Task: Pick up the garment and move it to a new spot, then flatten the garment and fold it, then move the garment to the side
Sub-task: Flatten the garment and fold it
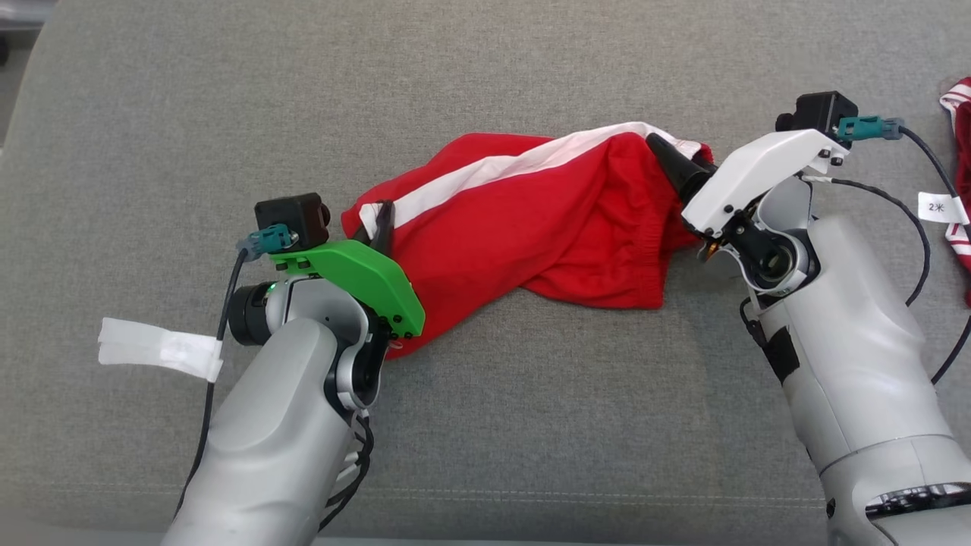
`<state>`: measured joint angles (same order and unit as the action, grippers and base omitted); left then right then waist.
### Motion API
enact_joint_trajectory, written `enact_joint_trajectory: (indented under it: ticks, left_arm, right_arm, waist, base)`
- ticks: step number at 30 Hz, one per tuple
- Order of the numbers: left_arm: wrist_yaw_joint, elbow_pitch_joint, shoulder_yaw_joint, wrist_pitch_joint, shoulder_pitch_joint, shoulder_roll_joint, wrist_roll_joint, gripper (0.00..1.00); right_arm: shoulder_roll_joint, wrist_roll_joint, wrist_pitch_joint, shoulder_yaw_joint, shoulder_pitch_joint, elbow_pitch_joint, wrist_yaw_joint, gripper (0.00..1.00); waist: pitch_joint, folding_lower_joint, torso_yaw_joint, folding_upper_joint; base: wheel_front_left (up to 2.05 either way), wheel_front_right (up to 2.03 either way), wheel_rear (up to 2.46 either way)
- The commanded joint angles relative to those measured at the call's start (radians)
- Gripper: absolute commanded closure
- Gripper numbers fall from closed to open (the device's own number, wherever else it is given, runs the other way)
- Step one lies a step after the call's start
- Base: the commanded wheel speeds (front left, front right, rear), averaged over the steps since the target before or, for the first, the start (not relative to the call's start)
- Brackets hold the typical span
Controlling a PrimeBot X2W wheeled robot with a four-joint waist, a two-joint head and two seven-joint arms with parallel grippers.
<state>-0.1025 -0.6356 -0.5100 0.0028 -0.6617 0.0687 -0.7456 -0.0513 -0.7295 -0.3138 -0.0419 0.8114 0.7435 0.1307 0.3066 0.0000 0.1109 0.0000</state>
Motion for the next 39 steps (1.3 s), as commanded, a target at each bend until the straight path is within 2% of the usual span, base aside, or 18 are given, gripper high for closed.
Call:
enact_joint_trajectory:
  ticks: [1, 3, 5, 9, 11, 14, 16, 17, 26, 39]
  left_arm:
    - [-0.003, 0.005, -0.003, 0.000, 0.006, -0.002, 0.008, 1.00]
    - [-0.003, 0.006, -0.006, 0.001, 0.004, -0.003, 0.007, 1.00]
    - [-0.003, 0.008, -0.011, 0.002, 0.000, -0.004, 0.006, 1.00]
    - [-0.003, 0.008, -0.020, 0.000, -0.010, -0.006, 0.001, 1.00]
    - [-0.003, 0.007, -0.024, -0.001, -0.015, -0.007, -0.001, 1.00]
    - [-0.003, 0.003, -0.027, -0.004, -0.022, -0.008, -0.003, 1.00]
    - [-0.003, 0.000, -0.028, -0.006, -0.025, -0.008, -0.005, 1.00]
    - [-0.002, -0.002, -0.028, -0.008, -0.025, -0.008, -0.006, 1.00]
    - [0.011, -0.009, -0.006, -0.024, -0.042, 0.016, -0.023, 1.00]
    - [0.053, 0.067, 0.050, 0.070, -0.115, 0.096, -0.093, 1.00]
  right_arm:
    - [-0.002, 0.005, 0.008, 0.012, 0.023, 0.027, 0.000, 0.00]
    - [-0.002, 0.009, 0.011, 0.019, 0.034, 0.045, 0.000, 0.00]
    - [-0.002, 0.019, 0.019, 0.026, 0.058, 0.080, 0.000, 0.08]
    - [-0.003, 0.036, 0.039, 0.051, 0.098, 0.150, 0.000, 0.40]
    - [-0.005, 0.043, 0.050, 0.066, 0.118, 0.184, 0.000, 0.53]
    - [-0.006, 0.046, 0.067, 0.079, 0.143, 0.223, 0.000, 0.65]
    - [-0.005, 0.046, 0.074, 0.079, 0.152, 0.241, 0.000, 0.85]
    - [-0.005, 0.045, 0.078, 0.077, 0.156, 0.247, 0.000, 1.00]
    - [-0.009, 0.013, 0.062, 0.008, 0.150, 0.212, 0.000, 1.00]
    - [-0.099, -0.102, -0.043, -0.128, 0.090, -0.050, 0.000, 1.00]
  waist:
    - [0.003, 0.0000, 0.010, 0.0000]
    - [0.005, 0.0000, 0.013, 0.0000]
    - [0.008, 0.0000, 0.020, 0.0000]
    - [0.016, 0.0000, 0.030, 0.0000]
    - [0.020, 0.0000, 0.034, 0.0000]
    - [0.025, 0.0000, 0.037, 0.0000]
    - [0.027, 0.0000, 0.038, 0.0000]
    - [0.028, 0.0000, 0.038, 0.0000]
    - [0.003, 0.0000, 0.014, 0.0000]
    - [-0.151, 0.0000, -0.058, 0.0000]
  base:
    - [0.00, 0.00, 0.00]
    - [0.00, 0.00, 0.00]
    - [0.00, 0.00, 0.00]
    - [0.00, 0.00, 0.00]
    - [0.00, 0.00, 0.00]
    - [0.00, 0.00, 0.00]
    - [0.00, 0.00, 0.00]
    - [0.00, 0.00, 0.00]
    - [0.00, 0.00, 0.00]
    - [0.00, 0.00, 0.00]
